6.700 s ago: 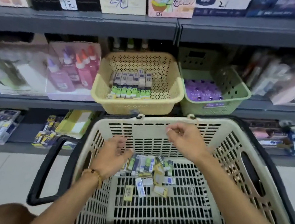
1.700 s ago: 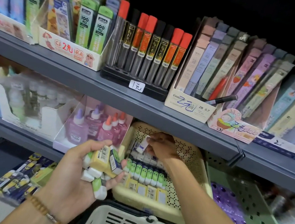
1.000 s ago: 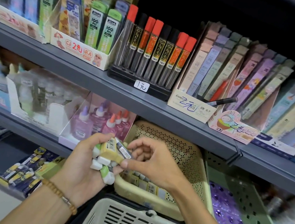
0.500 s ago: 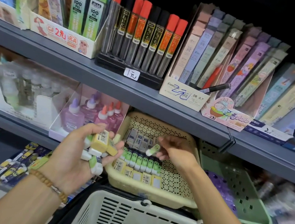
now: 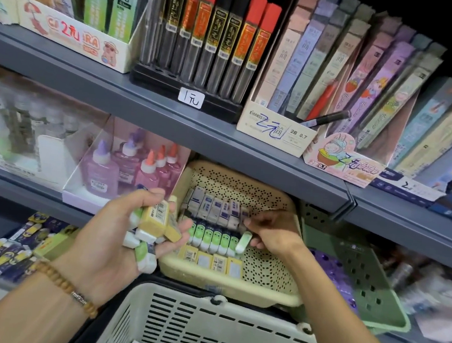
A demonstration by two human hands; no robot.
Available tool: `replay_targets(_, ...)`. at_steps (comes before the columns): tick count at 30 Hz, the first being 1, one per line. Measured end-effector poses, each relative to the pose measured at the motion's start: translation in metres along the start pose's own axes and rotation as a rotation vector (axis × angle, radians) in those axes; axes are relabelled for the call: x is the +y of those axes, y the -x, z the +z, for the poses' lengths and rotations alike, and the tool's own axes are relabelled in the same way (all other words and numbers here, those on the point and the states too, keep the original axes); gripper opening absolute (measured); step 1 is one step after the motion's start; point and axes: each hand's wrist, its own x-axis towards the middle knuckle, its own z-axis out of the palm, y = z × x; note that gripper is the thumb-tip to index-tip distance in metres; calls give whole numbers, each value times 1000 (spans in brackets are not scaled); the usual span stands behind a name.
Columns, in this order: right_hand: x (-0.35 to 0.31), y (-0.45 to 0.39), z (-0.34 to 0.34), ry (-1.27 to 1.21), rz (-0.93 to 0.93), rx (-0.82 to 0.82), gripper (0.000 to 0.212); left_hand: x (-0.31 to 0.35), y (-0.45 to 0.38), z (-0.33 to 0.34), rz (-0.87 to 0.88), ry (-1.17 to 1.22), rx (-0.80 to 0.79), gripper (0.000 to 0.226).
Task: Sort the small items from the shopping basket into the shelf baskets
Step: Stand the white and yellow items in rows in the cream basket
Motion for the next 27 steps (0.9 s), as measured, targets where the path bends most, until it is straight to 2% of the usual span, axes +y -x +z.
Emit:
replay_targets(4, 2, -4, 13, 131, 18, -24, 14, -5, 1, 0, -15, 3, -7, 36)
replay_targets(17, 6, -3, 9, 148, 79, -23, 7, -4, 4, 3, -22, 8, 4, 34)
replay_targets(20, 8, 1, 6, 175, 112, -68, 4, -5, 4, 4, -30, 32, 3, 37)
replay_targets(23, 6, 5, 6, 180, 119, -143, 13, -6, 5, 6, -34, 56, -11, 35)
replay_targets(25, 4, 7, 5, 221, 83, -113, 10, -5, 5, 6, -35, 59, -16, 36)
replay_targets(27, -2, 8, 4, 325, -34, -10, 10, -5, 5, 5, -36, 67, -15, 40)
